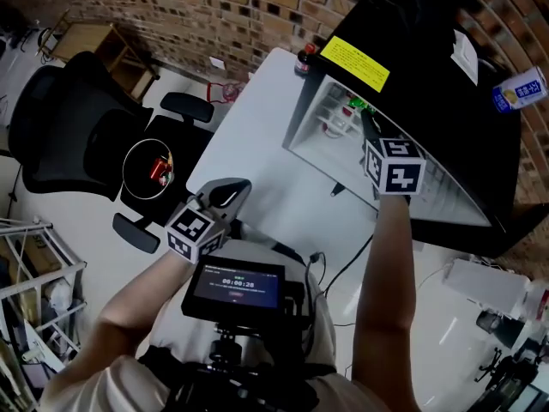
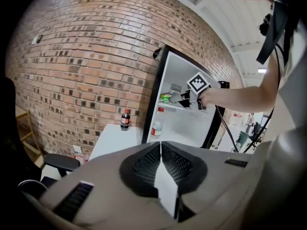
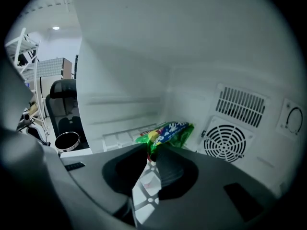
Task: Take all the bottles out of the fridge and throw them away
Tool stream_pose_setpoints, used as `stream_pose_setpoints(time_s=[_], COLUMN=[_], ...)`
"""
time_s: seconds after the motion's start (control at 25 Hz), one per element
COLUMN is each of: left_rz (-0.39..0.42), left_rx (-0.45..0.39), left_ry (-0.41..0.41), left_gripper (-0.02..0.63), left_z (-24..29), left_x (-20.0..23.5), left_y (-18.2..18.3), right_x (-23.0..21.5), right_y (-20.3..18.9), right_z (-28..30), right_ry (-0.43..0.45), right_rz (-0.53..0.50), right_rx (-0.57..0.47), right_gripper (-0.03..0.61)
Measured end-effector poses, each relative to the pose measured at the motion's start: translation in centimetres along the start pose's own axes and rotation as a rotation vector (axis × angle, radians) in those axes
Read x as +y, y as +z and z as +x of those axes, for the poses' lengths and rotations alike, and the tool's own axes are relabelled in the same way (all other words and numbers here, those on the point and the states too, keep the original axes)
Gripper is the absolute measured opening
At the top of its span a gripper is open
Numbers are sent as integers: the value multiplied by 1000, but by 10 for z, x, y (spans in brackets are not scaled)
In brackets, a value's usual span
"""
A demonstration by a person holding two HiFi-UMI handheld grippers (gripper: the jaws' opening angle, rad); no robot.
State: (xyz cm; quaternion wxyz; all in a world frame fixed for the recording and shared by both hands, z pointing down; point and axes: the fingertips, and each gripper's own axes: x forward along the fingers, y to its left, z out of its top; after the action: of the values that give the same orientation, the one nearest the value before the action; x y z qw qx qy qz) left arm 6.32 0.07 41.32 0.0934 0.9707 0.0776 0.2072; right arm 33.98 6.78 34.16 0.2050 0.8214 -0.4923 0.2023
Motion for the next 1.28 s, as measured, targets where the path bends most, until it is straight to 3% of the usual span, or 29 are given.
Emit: stream_pose_setpoints(time_s=[0.36, 0.76, 1.08, 1.28], left_rz=[12, 25, 50, -1], left_rx=[10, 35, 39, 83], left_ry=[-32, -68, -62, 39], left_gripper=[17, 17, 17, 17], left_z=[7, 18, 23, -4], left_x=[-9, -25, -51, -56], left_y=[-1, 4, -1, -22], right_x=[12, 71, 155, 211], right_y=[10, -12, -18, -15], right_z=[-43, -97, -100, -91], right_ry=[47, 188, 445, 618], right_rz=[131, 75, -16, -107], right_rx=[-147, -209, -244, -287], right_gripper=[43, 43, 43, 44])
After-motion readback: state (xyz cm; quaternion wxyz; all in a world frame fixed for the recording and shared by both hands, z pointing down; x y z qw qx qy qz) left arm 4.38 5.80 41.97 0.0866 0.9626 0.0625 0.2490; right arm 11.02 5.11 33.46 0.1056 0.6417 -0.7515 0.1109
